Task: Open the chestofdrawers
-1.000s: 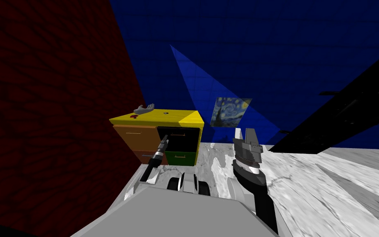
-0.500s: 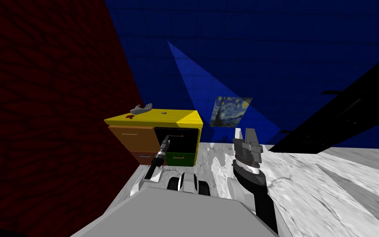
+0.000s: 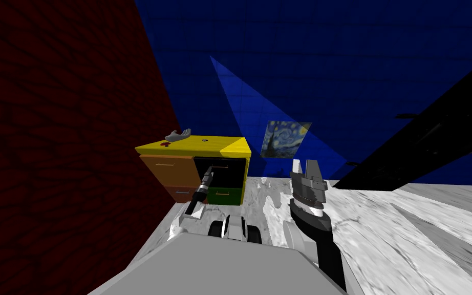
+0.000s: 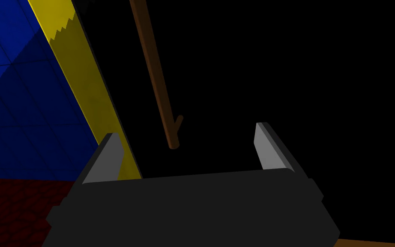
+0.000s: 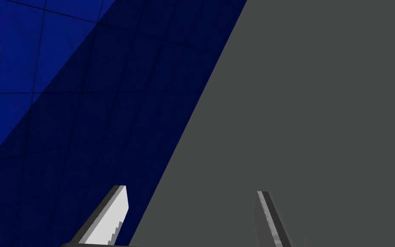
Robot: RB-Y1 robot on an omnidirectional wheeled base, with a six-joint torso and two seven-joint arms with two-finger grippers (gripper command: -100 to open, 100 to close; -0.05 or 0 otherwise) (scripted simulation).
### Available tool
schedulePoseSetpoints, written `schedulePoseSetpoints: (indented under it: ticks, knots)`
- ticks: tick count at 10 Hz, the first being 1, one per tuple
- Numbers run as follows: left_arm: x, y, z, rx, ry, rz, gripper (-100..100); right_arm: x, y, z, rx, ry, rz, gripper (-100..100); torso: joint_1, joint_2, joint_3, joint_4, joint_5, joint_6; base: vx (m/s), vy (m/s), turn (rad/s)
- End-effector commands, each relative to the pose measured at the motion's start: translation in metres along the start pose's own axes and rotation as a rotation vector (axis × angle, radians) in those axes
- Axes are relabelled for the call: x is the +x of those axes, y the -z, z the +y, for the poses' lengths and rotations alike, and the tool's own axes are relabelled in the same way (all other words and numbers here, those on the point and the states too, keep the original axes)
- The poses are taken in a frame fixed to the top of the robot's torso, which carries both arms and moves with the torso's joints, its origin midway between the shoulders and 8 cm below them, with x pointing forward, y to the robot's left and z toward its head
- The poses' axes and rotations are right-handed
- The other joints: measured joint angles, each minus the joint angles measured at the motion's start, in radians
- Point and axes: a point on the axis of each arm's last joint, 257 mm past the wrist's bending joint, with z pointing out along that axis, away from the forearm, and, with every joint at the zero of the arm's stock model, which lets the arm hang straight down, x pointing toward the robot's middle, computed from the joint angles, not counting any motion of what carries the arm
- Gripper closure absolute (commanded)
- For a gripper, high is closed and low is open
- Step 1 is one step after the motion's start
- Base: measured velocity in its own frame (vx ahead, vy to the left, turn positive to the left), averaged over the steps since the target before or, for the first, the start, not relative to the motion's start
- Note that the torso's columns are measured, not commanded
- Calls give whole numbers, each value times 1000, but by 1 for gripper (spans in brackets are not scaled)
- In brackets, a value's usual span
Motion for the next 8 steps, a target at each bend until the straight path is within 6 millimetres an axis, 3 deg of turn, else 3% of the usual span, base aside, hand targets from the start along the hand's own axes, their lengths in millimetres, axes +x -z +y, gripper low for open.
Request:
schedulePoseSetpoints:
  ticks: [1, 3, 5, 6, 8]
  knots:
    - [2, -4, 19, -31, 4, 8, -100, 0, 0, 0, 0, 0, 0, 0, 1, -1, -1, 0, 0, 0, -6, -5, -2]
    - [-1, -23, 13, 1, 4, 20, -100, 0, 0, 0, 0, 0, 0, 0, 1, 0, 0, 0, 0, 0, -58, -29, 13]
    - [1, -24, 30, -33, 6, 23, -100, 0, 0, 0, 0, 0, 0, 0, 1, 0, 0, 0, 0, 0, -27, -12, -2]
    - [-7, -37, 20, 2, 4, 27, -100, 0, 0, 0, 0, 0, 0, 0, 2, -2, -1, -1, 1, 0, -49, -39, 17]
    - [-3, -47, 28, -12, 6, 34, -100, 0, 0, 0, 0, 0, 0, 0, 0, 1, 0, 0, 0, 0, -51, -23, 4]
